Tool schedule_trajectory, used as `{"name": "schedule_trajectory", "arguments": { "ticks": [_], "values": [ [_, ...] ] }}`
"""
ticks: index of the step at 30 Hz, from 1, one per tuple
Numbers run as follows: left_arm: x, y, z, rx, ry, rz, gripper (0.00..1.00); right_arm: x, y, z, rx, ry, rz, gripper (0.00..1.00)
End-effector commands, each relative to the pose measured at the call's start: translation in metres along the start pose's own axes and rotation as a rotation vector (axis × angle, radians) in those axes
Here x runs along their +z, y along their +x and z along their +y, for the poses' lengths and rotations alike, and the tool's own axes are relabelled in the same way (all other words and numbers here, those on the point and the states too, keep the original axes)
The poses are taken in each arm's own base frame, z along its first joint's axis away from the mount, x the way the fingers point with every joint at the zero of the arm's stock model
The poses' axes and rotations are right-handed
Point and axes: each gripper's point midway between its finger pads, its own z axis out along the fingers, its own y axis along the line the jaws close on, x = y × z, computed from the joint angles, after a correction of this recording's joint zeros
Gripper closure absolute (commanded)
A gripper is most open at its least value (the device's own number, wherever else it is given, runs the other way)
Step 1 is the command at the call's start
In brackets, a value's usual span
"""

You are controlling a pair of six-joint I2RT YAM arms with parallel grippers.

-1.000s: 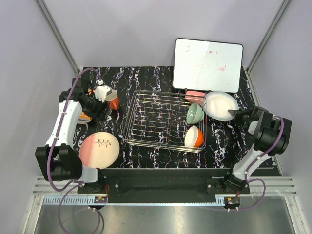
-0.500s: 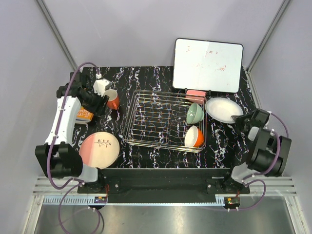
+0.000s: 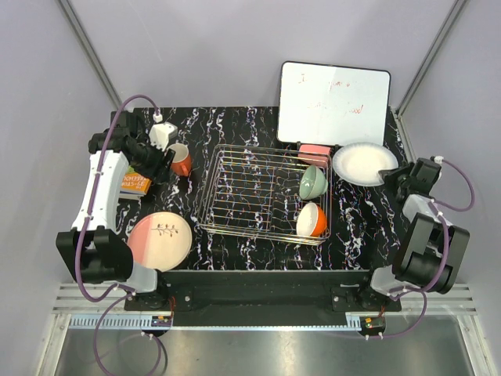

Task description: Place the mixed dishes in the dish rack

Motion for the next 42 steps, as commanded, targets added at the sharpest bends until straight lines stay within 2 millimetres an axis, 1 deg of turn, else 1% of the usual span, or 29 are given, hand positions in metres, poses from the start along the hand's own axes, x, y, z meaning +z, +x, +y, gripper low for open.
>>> {"name": "schedule_trajectory", "arguments": {
  "ticks": [1,2,4,5,7,8,10,11,12,13,15,16,17,18,19,20,21,23,24,26,27,28,29,30,33,34,35,39,42],
  "values": [
    [-0.004,-0.013,-0.01,-0.008,0.043,-0.044,0.38,-0.041,-0.068,0.109,-0.209,-0.274,-0.286,1.0],
    [-0.007,-0.015,-0.012,-0.005,0.047,-0.043,0.38,-0.052,-0.081,0.129,-0.259,-0.295,-0.351,1.0],
    [-0.008,-0.016,-0.013,-0.003,0.053,-0.044,0.37,-0.075,-0.107,0.152,-0.347,-0.274,-0.48,1.0],
    [-0.01,-0.017,-0.013,-0.002,0.05,-0.046,0.38,-0.093,-0.127,0.177,-0.363,-0.313,-0.543,1.0],
    [-0.012,-0.016,-0.014,0.001,0.046,-0.049,0.38,-0.109,-0.142,0.204,-0.442,-0.362,-0.586,1.0],
    [-0.011,-0.014,-0.015,0.0,0.05,-0.043,0.38,-0.128,-0.157,0.232,-0.477,-0.418,-0.63,1.0],
    [-0.011,-0.012,-0.018,-0.005,0.058,-0.044,0.38,-0.135,-0.156,0.256,-0.594,-0.494,-0.616,1.0],
    [-0.009,-0.009,-0.02,-0.008,0.065,-0.04,0.38,-0.151,-0.163,0.28,-0.639,-0.556,-0.641,1.0],
    [-0.009,-0.008,-0.021,-0.009,0.067,-0.043,0.38,-0.155,-0.153,0.294,-0.728,-0.633,-0.602,1.0],
    [-0.008,-0.008,-0.023,-0.01,0.075,-0.044,0.38,-0.157,-0.155,0.311,-0.764,-0.68,-0.593,1.0],
    [-0.005,-0.007,-0.024,-0.015,0.083,-0.038,0.37,-0.158,-0.142,0.327,-0.844,-0.773,-0.535,1.0],
    [-0.004,-0.007,-0.023,-0.019,0.082,-0.036,0.38,-0.149,-0.134,0.333,-0.868,-0.81,-0.495,1.0],
    [-0.004,-0.008,-0.023,-0.019,0.08,-0.038,0.38,-0.163,-0.119,0.353,-0.926,-0.913,-0.463,1.0],
    [-0.004,-0.008,-0.021,-0.023,0.076,-0.034,0.38,-0.159,-0.107,0.36,-1.005,-0.942,-0.451,1.0],
    [-0.005,-0.008,-0.02,-0.025,0.071,-0.034,0.38,-0.17,-0.097,0.372,-1.087,-0.992,-0.463,1.0],
    [-0.005,-0.008,-0.02,-0.022,0.065,-0.034,0.38,-0.176,-0.064,0.386,-1.169,-1.074,-0.425,1.0],
    [-0.005,-0.007,-0.018,-0.024,0.059,-0.03,0.37,-0.172,-0.049,0.383,-1.35,-1.083,-0.44,1.0],
    [-0.004,-0.005,-0.018,-0.027,0.058,-0.023,0.38,-0.18,-0.022,0.388,-1.482,-1.158,-0.414,1.0],
    [-0.003,-0.004,-0.018,-0.029,0.056,-0.019,0.38,-0.169,-0.003,0.379,-1.542,-1.167,-0.331,1.0],
    [-0.003,-0.004,-0.018,-0.032,0.055,-0.02,0.38,-0.17,0.003,0.382,-1.585,-1.16,-0.303,1.0],
    [-0.002,-0.004,-0.018,-0.038,0.056,-0.02,0.38,-0.158,0.017,0.372,-1.636,-1.146,-0.239,1.0],
    [-0.002,-0.004,-0.018,-0.041,0.055,-0.021,0.38,-0.156,0.026,0.372,-1.665,-1.14,-0.226,1.0],
    [-0.001,-0.005,-0.017,-0.043,0.056,-0.019,0.38,-0.148,0.028,0.367,-1.745,-1.102,-0.237,1.0],
    [0.0,-0.004,-0.017,-0.045,0.056,-0.016,0.38,-0.141,0.046,0.36,-1.775,-1.1,-0.178,1.0],
    [0.0,-0.005,-0.017,-0.053,0.055,-0.015,0.38,-0.127,0.057,0.348,-1.931,-1.027,-0.212,1.0],
    [0.001,-0.005,-0.017,-0.055,0.056,-0.016,0.38,-0.122,0.071,0.344,-1.977,-1.022,-0.2,1.0],
    [0.002,-0.006,-0.017,-0.057,0.058,-0.014,0.38,-0.116,0.068,0.343,-2.033,-0.965,-0.231,1.0],
    [0.004,-0.005,-0.015,-0.066,0.055,-0.008,0.38,-0.114,0.084,0.357,-2.122,-0.967,-0.334,1.0],
    [0.004,-0.005,-0.014,-0.07,0.05,-0.002,0.38,-0.111,0.099,0.36,-2.154,-0.981,-0.339,1.0]
  ]
}}
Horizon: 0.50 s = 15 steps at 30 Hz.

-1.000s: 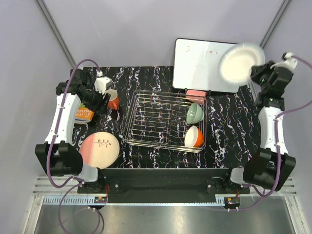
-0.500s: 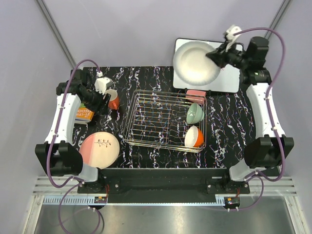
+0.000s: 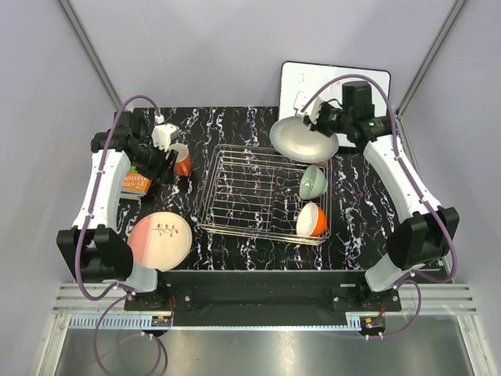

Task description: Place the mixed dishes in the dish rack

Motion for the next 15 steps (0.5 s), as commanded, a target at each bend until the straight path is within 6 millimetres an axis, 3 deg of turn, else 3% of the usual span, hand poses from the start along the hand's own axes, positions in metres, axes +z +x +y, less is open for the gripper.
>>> {"name": "schedule_trajectory", "arguments": {
  "ticks": [1,15],
  "values": [
    [0.002,-0.006,0.004,-0.006,-0.016,-0.017,0.38,-0.009,-0.046,-0.042,-0.241,0.173,-0.072,1.0],
    [0.011,-0.001,0.002,-0.007,0.005,-0.001,0.38,0.027,-0.031,-0.014,-0.261,0.148,-0.08,1.0]
  ]
}}
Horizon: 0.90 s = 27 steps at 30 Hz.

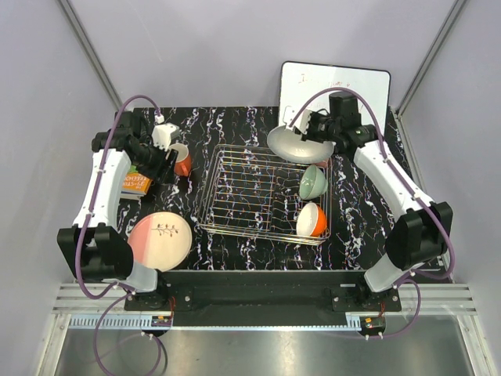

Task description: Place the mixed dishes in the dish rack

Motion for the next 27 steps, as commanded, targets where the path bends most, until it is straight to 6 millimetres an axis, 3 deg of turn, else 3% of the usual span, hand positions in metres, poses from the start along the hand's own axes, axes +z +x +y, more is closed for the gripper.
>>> {"name": "schedule_trajectory", "arguments": {
  "ticks": [1,7,17,27],
  "values": [
    [0.008,0.001,0.0,0.005,0.007,-0.004,0.38,0.0,-0.039,-0.038,-0.124,0.169,-0.119,1.0],
    [0.013,0.006,0.001,0.005,0.007,0.01,0.39,0.01,-0.045,-0.029,-0.14,0.169,-0.145,1.0],
    [0.016,0.008,0.002,0.002,0.005,0.016,0.38,0.032,-0.037,0.002,-0.125,0.101,-0.141,1.0],
    [0.017,0.008,0.002,0.005,0.008,0.014,0.39,0.03,-0.009,0.04,-0.168,0.111,-0.04,1.0]
  ]
}}
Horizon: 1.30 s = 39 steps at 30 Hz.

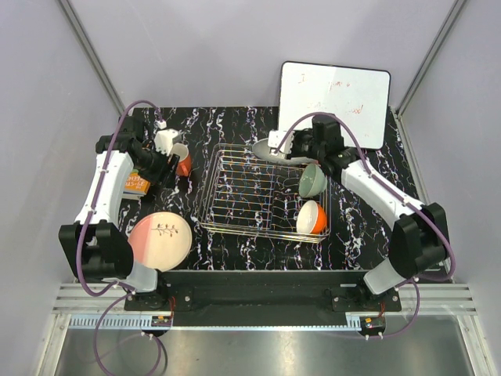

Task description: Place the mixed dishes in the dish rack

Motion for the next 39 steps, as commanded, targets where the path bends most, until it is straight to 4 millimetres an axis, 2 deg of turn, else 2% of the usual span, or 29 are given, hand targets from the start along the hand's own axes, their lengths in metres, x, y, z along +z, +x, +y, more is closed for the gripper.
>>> {"name": "schedule_trajectory", "arguments": {
  "ticks": [1,3,4,6,12,20,25,28,30,31,33,34,36,37,39],
  "values": [
    [0.002,-0.006,0.004,0.021,-0.01,-0.022,0.39,-0.011,0.005,-0.002,-0.048,0.086,0.043,1.0],
    [0.002,-0.006,0.003,0.02,-0.01,-0.024,0.39,-0.013,0.005,0.002,-0.041,0.112,0.031,1.0],
    [0.003,-0.006,0.004,0.019,-0.009,-0.023,0.39,-0.019,-0.002,-0.004,-0.04,0.14,0.011,1.0],
    [0.004,-0.006,0.003,0.019,-0.007,-0.022,0.39,-0.022,-0.005,-0.001,-0.023,0.137,-0.001,1.0],
    [0.002,-0.007,0.003,0.016,-0.012,-0.029,0.39,-0.029,-0.011,-0.013,-0.033,0.169,-0.005,1.0],
    [-0.001,-0.006,0.003,0.022,-0.021,-0.035,0.39,-0.015,0.002,-0.008,-0.032,0.143,0.037,1.0],
    [0.0,-0.006,0.005,0.028,-0.029,-0.033,0.39,-0.008,0.013,0.002,-0.018,0.136,0.052,0.85],
    [0.002,-0.006,0.005,0.024,-0.026,-0.032,0.39,-0.008,0.006,-0.002,-0.008,0.161,0.017,0.9],
    [0.003,-0.005,0.005,0.021,-0.023,-0.03,0.39,-0.007,0.003,-0.007,-0.002,0.168,0.007,0.88],
    [0.003,-0.006,0.005,0.021,-0.023,-0.033,0.39,-0.006,0.003,-0.009,-0.002,0.172,0.008,0.78],
    [0.002,-0.007,0.005,0.022,-0.025,-0.036,0.39,-0.002,0.007,-0.01,-0.001,0.178,0.018,0.64],
    [0.002,-0.006,0.005,0.022,-0.027,-0.034,0.39,0.0,0.008,-0.011,-0.002,0.185,0.018,0.5],
    [0.0,-0.006,0.006,0.025,-0.034,-0.036,0.39,0.001,0.011,-0.01,-0.006,0.192,0.029,0.45],
    [0.0,-0.005,0.006,0.028,-0.034,-0.036,0.39,0.003,0.013,-0.008,-0.007,0.19,0.032,0.01],
    [0.002,-0.004,0.006,0.026,-0.033,-0.03,0.39,0.004,0.016,-0.006,-0.007,0.193,0.037,0.0]
  ]
}}
